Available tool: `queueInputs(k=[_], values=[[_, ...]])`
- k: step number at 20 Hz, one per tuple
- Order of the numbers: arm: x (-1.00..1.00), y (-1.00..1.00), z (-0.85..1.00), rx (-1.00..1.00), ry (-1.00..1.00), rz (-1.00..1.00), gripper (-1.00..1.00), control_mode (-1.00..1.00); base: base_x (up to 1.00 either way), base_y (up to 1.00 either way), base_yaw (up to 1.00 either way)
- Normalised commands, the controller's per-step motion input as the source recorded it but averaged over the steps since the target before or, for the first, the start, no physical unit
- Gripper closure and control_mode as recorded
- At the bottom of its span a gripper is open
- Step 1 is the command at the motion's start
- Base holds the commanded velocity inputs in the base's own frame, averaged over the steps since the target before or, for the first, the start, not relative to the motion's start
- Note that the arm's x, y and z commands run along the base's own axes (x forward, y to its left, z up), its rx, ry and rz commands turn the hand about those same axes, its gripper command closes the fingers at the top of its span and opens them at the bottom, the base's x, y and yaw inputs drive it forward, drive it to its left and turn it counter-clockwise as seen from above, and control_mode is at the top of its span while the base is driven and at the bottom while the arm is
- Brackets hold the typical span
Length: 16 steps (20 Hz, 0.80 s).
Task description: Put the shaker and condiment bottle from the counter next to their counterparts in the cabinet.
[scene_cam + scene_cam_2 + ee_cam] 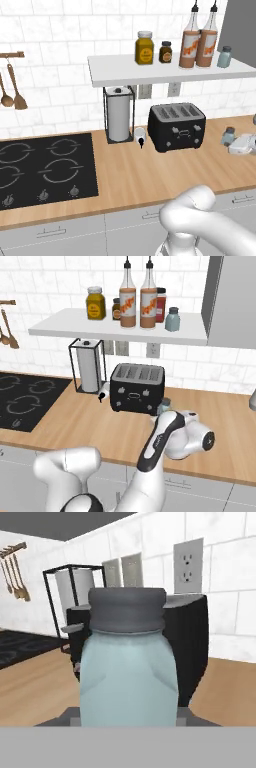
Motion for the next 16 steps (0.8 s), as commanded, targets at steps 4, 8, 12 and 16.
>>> queueInputs(k=[4,8,12,16], values=[[-0.61,0.0,0.81,0.02,0.0,-0.6,1.0,-1.0,0.0,0.0,0.0],[-0.84,0.0,0.79,0.01,0.0,-0.58,1.0,-1.0,0.0,0.0,0.0],[-0.5,0.0,0.84,-0.01,-0.02,-0.29,1.0,-1.0,0.0,0.0,0.0],[-0.66,0.0,0.99,0.0,-0.02,-0.12,1.0,-1.0,0.0,0.0,0.0]])
